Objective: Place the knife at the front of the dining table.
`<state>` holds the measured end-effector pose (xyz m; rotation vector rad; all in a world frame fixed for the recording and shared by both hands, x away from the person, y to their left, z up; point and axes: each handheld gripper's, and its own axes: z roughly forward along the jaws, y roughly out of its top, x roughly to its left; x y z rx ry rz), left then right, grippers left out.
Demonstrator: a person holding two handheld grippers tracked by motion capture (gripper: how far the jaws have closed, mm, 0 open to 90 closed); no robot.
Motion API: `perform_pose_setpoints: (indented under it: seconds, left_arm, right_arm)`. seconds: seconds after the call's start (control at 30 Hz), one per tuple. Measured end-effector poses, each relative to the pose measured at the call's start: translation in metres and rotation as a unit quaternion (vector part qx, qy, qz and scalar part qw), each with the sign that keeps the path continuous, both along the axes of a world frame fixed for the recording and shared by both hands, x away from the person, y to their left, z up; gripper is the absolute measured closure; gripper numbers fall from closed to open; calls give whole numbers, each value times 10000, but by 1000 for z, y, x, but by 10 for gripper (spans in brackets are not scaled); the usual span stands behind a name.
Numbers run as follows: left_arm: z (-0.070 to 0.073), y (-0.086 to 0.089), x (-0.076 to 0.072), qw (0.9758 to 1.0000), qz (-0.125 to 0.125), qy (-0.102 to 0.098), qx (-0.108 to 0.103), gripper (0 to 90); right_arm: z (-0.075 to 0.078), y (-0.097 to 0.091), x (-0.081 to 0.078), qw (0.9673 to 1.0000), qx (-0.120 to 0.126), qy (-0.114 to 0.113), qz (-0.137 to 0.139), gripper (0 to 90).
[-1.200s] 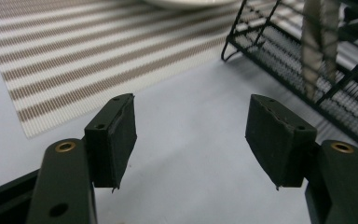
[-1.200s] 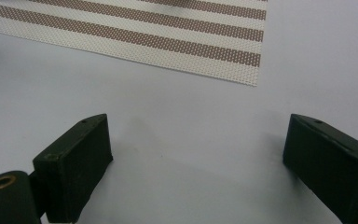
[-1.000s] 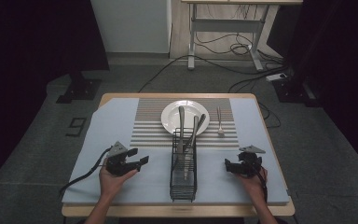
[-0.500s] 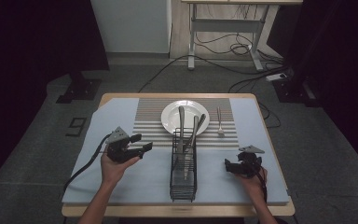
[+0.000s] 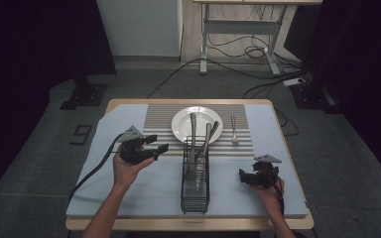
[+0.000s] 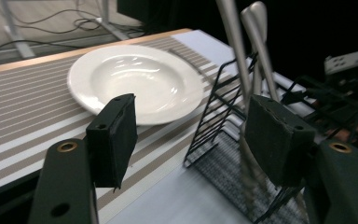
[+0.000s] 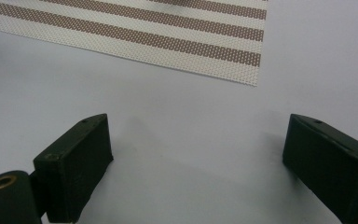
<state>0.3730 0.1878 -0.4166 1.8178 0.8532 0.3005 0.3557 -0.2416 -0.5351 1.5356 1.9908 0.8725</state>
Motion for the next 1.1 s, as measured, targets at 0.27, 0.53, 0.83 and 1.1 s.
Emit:
perform_pose_setpoints:
  seconds: [0.27,0.53,0.83,1.1]
  left_arm:
    - [11,-23,12,9998,-182,-21,17,353]
    - [20,-41,22,9996,-265,-45,122,374]
    - [24,-57,31,9993,-347,24,117,392]
    - [25,-70,39,9990,-384,67,203,396]
  right_arm:
    - [0,0,0,10000,2,-6,-6,77]
    - [0,0,0,10000,-2,-6,-5,77]
    - [0,0,0,10000,-10,-9,3,77]
    - [0,0,0,10000,-8,-1,-1,77]
